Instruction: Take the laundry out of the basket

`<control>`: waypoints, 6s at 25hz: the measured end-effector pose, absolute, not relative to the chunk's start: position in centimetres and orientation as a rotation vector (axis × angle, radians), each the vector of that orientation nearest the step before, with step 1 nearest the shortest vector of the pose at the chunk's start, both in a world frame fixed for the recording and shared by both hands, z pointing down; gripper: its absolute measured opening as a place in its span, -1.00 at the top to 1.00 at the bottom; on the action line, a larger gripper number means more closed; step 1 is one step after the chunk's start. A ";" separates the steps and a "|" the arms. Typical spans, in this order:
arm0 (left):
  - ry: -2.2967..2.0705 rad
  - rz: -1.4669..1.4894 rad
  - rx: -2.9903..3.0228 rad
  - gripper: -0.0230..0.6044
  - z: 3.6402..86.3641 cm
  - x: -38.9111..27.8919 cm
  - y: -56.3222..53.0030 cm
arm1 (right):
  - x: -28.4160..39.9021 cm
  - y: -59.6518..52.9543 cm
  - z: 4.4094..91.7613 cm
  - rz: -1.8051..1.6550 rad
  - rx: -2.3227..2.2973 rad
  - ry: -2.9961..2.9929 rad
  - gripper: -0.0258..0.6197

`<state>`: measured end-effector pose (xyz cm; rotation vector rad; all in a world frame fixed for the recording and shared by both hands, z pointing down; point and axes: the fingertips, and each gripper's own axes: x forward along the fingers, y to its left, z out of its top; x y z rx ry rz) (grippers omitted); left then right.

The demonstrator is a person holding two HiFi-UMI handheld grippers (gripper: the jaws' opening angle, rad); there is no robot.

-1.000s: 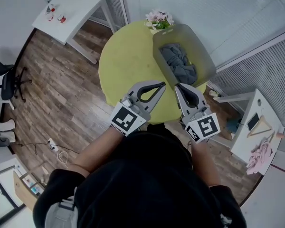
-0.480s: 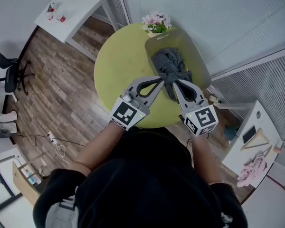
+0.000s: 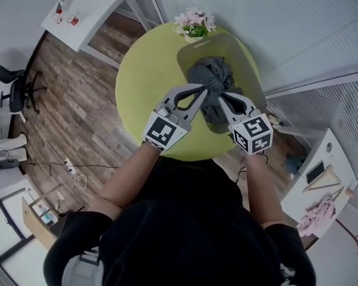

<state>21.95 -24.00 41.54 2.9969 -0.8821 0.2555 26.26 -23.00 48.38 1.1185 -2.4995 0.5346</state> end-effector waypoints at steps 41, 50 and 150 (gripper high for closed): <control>-0.688 0.353 2.967 0.89 50.1 23.3 -33.2 | 26.6 -30.9 75.8 0.905 0.896 -1.795 -0.40; -0.726 0.350 2.944 0.89 50.8 22.8 -33.6 | 26.4 -30.5 79.1 0.895 0.843 -1.750 -0.41; -1.209 0.165 2.940 0.89 40.0 -9.2 -21.4 | -3.6 -21.7 49.8 0.456 0.668 -2.046 -0.09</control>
